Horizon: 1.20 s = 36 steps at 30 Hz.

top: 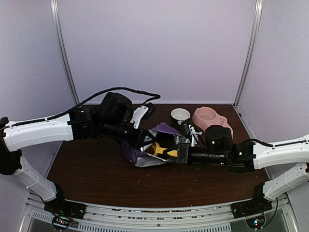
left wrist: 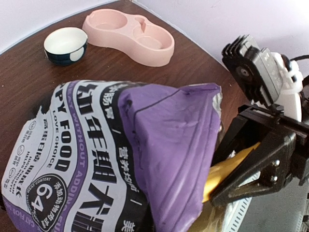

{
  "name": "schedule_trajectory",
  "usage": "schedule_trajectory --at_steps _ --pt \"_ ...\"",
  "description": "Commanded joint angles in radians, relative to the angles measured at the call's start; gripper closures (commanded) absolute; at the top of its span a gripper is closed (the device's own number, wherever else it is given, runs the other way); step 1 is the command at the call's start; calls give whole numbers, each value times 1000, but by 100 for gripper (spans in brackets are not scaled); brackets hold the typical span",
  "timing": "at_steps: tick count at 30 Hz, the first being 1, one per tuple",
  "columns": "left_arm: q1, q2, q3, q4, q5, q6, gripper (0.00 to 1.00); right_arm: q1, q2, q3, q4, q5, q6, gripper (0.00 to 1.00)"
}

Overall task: Serve the pet food
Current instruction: Collect the pet food from the pet food bag.

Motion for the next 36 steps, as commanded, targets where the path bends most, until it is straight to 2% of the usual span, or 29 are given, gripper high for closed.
schedule_trajectory --at_steps 1,6,20,31,36 --pt "15 -89 -1 156 -54 -3 100 -32 -76 -86 123 -39 163 100" --pt "36 -132 -22 142 -101 9 100 -68 -163 -157 154 -31 242 100" --pt "128 -185 15 67 -121 74 100 -121 -361 -309 294 -67 362 100" --pt "141 -163 57 40 -101 81 100 -141 -360 -310 383 -142 420 100" --pt "157 -145 73 28 -85 73 100 -141 -345 -262 362 -200 413 100"
